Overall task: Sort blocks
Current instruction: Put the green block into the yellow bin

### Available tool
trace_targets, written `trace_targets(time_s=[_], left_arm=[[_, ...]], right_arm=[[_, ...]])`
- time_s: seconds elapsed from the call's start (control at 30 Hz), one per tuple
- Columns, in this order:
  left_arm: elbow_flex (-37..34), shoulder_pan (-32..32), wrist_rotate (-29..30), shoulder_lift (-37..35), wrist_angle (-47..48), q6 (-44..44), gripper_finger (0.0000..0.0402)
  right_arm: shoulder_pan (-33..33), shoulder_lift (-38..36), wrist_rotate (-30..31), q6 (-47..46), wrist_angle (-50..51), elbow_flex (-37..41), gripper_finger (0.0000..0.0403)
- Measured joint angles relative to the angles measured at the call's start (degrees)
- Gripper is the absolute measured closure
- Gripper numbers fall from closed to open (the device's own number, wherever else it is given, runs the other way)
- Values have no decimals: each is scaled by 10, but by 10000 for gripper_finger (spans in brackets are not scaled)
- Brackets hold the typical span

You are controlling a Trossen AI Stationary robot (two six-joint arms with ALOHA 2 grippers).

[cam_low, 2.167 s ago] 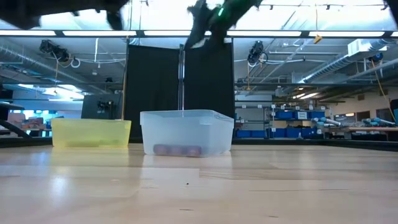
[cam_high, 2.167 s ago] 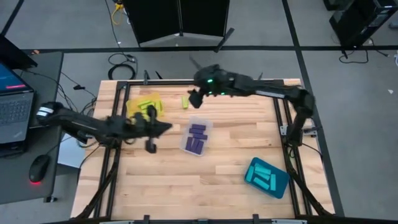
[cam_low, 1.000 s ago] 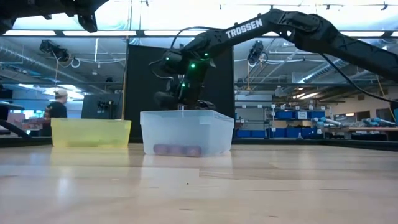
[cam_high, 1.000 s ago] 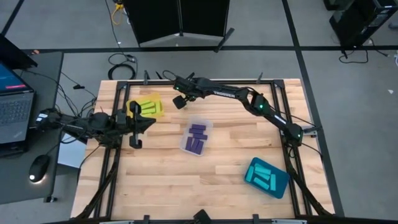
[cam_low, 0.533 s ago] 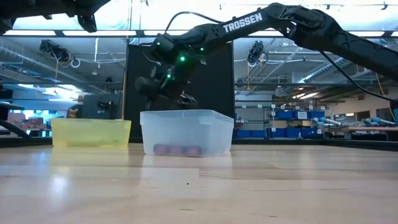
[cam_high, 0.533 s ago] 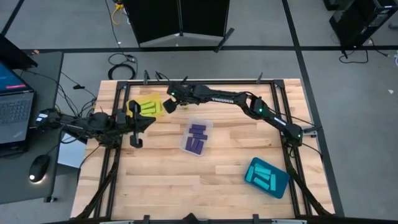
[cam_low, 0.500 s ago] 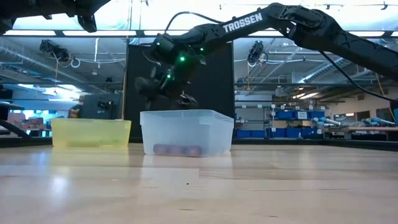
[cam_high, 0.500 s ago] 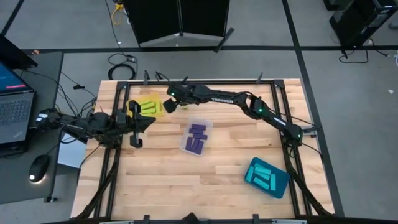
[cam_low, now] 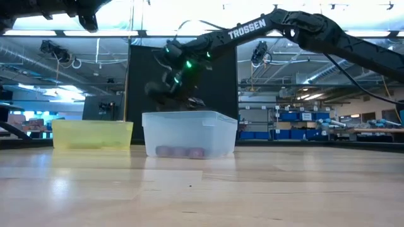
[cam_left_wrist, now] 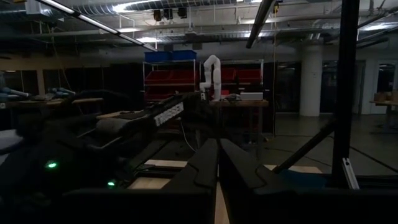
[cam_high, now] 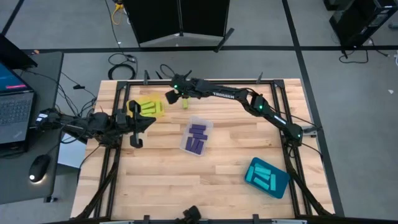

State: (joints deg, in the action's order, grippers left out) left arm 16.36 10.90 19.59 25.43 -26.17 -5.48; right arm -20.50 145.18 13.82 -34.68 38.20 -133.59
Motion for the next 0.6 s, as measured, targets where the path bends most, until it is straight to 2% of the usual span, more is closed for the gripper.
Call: trace_targets(time_s=[0.37, 0.43, 0.6], left_arm=[[0, 0, -2, 0, 2, 0, 378], [0, 0, -2, 0, 4, 0, 378], [0, 0, -1, 0, 3, -1, 379]], right_arm=[[-23, -1, 4, 88, -44, 0, 99], [-30, -1, -5, 96, -18, -13, 99], [-45, -1, -78, 88, 80, -13, 100]])
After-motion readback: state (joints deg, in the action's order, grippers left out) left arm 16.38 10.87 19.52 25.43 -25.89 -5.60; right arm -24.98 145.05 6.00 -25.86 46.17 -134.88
